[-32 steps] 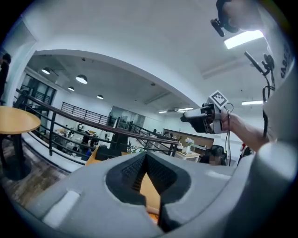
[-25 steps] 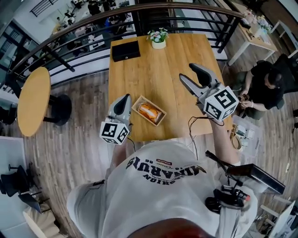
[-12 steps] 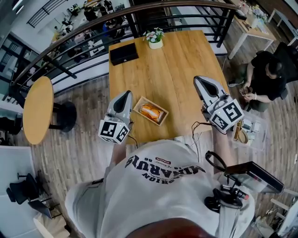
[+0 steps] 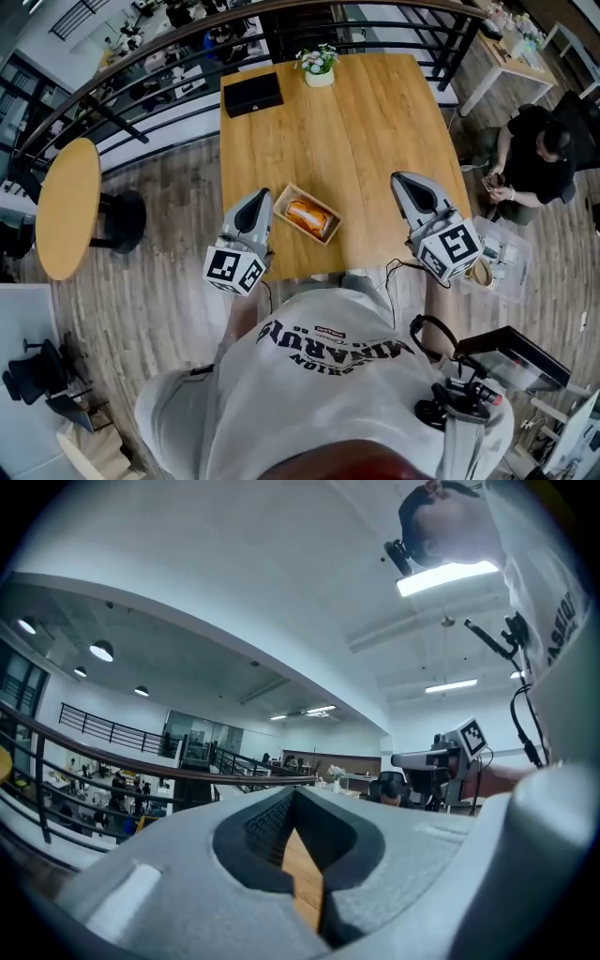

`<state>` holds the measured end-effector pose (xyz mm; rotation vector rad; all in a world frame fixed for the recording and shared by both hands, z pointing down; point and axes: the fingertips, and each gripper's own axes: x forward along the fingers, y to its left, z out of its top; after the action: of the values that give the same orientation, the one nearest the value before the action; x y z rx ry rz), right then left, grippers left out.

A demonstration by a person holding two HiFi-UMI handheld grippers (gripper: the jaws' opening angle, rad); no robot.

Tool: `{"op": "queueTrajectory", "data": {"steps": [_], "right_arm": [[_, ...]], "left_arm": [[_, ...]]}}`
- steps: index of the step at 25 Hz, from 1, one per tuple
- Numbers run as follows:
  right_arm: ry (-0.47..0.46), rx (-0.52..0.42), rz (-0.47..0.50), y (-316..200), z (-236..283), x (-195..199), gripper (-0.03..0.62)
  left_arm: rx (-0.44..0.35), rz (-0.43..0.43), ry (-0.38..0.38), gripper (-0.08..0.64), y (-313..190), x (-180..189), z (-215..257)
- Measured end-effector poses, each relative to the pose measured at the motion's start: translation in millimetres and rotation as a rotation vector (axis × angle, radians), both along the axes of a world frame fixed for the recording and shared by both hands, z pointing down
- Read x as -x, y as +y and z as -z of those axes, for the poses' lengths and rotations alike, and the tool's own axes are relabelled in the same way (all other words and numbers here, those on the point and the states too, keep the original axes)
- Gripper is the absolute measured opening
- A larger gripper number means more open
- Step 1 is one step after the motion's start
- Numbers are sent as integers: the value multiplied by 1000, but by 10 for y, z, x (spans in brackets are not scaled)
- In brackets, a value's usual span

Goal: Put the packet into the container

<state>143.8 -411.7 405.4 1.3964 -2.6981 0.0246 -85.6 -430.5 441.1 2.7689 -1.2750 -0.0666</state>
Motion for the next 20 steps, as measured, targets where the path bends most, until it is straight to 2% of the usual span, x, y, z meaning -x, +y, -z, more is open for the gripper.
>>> {"op": "queueTrajectory", "data": {"steps": [2,4,7,12,15,20], "right_arm": [[-19,42,-4,95,-135,36,6],[-76,78,-10,163,-240,81,6],[-113,134,-33,338,-381,143,6],[-142,138,-13,590,-371,231,6],[-125,153,10,832,-489,264,6],[-119,150,66,1480,-528,311,6]], "left_arm": [[25,-2,21,-7,36,45,-180],[36,-8,50,-7,29,96,-299],[36,-7,95,-8,169,184,-338],[2,14,87,-5,479,272,-287],[-25,67,95,-5,864,347,-256],[-28,103,70,-5,1680,290,-274]]}}
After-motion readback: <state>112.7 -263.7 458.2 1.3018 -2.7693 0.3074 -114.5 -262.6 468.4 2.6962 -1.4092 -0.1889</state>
